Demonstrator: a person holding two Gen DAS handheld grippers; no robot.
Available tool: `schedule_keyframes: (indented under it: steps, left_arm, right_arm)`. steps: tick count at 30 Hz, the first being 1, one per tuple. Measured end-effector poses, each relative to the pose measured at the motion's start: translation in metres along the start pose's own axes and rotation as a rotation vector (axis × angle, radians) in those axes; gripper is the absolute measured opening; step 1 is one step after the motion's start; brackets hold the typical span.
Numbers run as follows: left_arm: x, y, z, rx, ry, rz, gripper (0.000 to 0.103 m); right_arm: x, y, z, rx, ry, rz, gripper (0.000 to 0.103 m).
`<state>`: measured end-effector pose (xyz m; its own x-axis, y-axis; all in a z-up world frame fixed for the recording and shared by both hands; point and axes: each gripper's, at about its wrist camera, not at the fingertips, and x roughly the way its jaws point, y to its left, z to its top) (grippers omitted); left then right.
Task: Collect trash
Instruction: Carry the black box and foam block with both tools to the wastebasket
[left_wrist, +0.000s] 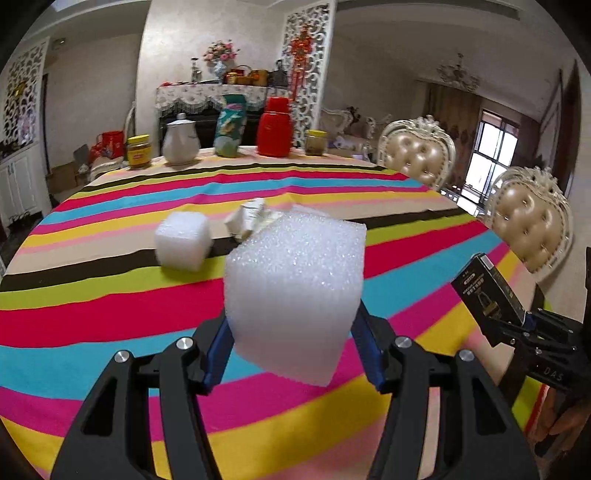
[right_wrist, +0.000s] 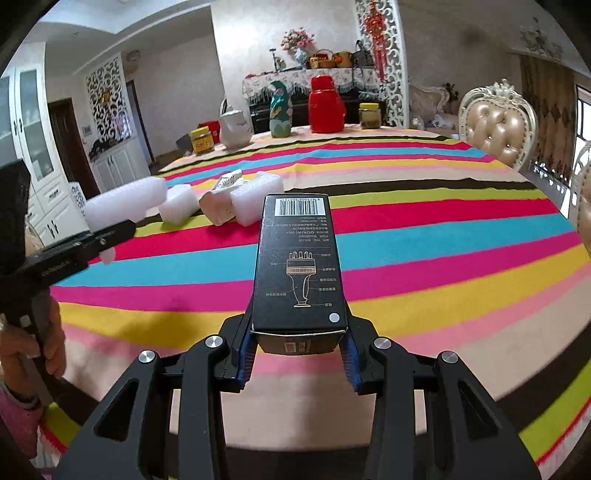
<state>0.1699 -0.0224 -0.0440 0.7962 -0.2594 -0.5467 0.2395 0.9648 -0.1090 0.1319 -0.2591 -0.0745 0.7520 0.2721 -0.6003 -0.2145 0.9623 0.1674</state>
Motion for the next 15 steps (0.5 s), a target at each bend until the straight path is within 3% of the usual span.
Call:
schedule_keyframes:
  steps: [15]
  left_arm:
    - [-0.017, -0.117, -0.018, 0.169, -0.065, -0.148, 0.057]
  right_arm:
    - [-0.077, -0.048, -0.039, 0.071, -0.13, -0.12, 0.038]
